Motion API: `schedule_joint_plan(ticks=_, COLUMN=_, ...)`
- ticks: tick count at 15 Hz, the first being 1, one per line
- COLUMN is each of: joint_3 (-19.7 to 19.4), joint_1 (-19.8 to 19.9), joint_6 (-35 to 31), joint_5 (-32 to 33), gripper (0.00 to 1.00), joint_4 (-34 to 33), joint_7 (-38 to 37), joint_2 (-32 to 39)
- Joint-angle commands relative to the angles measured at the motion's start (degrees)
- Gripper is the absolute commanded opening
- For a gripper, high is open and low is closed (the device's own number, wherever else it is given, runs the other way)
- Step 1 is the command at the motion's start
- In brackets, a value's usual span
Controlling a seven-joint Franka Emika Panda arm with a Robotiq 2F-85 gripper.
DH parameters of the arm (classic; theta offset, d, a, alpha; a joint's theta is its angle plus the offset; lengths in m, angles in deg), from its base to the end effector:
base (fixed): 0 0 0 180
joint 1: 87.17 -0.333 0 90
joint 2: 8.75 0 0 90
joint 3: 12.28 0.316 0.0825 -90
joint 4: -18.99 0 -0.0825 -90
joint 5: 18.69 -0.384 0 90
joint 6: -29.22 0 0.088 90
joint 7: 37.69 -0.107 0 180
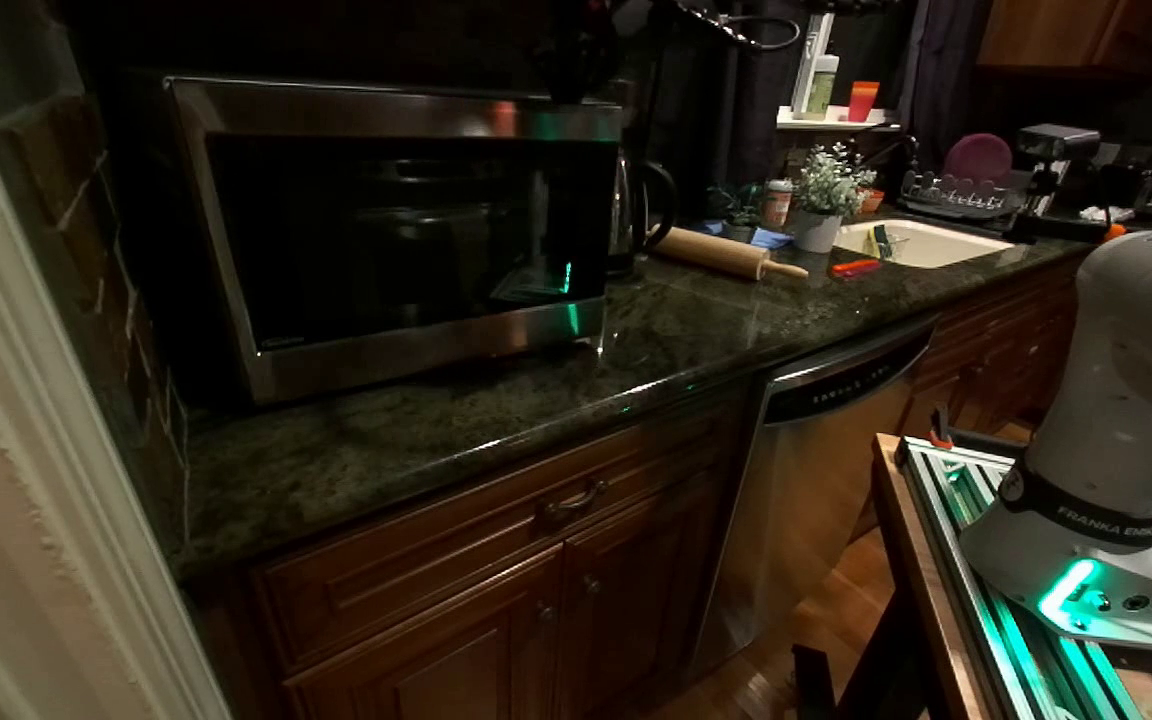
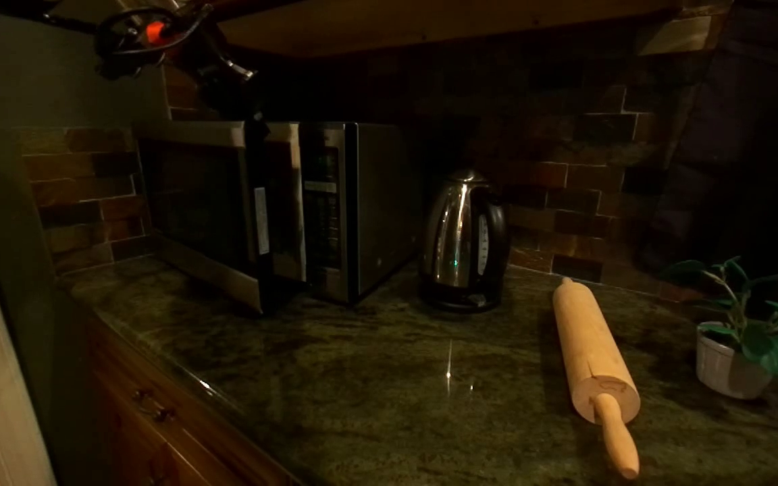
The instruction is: Open the microwave door
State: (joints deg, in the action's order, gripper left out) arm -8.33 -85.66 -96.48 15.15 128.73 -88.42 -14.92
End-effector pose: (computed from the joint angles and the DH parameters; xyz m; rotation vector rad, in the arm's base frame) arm 0.5643 0.0059 0.5860 2.5909 -0.7795 0.8112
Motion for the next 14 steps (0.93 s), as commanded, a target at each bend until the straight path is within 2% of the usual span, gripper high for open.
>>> schedule_joint_plan(ticks=1, joint_3=0.64, joint_1=-1.56, joint_6=6.05, joint_5=-5.12, gripper=0.0, joint_4=-0.95, joint_7=2.81, joint_2=-0.91)
schedule_joint_plan(ticks=9, joint_3=2.77, joint_1=-4.03, joint_6=13.57, joint_5=-11.99, gripper=0.0, joint_4=-2.37, joint_7=5.23, joint_2=-2.04)
schedule_joint_plan(ticks=14, joint_3=3.24, joint_1=-5.45, joint_6=16.89, joint_5=-20.75, gripper=0.0, joint_4=-3.08, joint_7=9.6, joint_2=-2.75)
